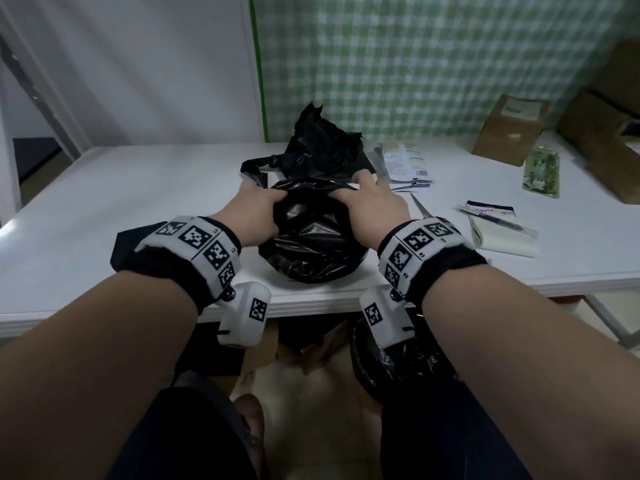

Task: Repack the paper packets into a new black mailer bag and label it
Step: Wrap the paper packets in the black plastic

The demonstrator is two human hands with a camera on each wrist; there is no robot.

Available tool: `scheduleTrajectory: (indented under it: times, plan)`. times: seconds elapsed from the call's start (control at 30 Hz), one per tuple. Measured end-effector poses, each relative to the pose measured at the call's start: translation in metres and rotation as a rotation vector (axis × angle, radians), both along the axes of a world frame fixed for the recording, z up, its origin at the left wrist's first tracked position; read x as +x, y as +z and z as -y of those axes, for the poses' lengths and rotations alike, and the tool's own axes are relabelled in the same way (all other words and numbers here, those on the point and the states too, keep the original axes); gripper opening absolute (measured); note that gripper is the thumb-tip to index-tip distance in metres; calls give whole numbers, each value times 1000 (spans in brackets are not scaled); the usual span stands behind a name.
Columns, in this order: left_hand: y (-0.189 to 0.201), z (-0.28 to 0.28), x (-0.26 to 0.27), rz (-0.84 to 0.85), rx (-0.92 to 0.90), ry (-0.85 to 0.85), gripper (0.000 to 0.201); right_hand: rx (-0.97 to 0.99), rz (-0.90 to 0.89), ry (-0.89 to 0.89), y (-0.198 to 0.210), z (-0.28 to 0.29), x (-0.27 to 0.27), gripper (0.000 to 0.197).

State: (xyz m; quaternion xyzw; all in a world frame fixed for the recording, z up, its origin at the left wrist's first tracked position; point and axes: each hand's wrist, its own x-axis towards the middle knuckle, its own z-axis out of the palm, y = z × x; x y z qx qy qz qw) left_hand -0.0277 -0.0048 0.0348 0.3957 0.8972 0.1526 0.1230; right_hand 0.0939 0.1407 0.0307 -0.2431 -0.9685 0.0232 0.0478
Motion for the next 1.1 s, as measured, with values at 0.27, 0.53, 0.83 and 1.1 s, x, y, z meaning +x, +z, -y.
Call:
scheduleTrajectory:
  times: [0.27, 0.53, 0.83, 1.1]
  plan:
    - [-9, -14, -3, 23, -234, 143, 51, -331, 222, 22, 2, -11, -20, 55]
    - [42, -41, -12, 174, -11, 31, 23, -1158, -216, -357, 37, -57, -21, 16]
    - [74, -125, -14, 512, 203, 43, 10, -1065, -369, -576, 46, -139, -14, 20]
    - [39, -205, -15, 593, 227, 4, 7, -774, -257, -582, 27, -202, -22, 44]
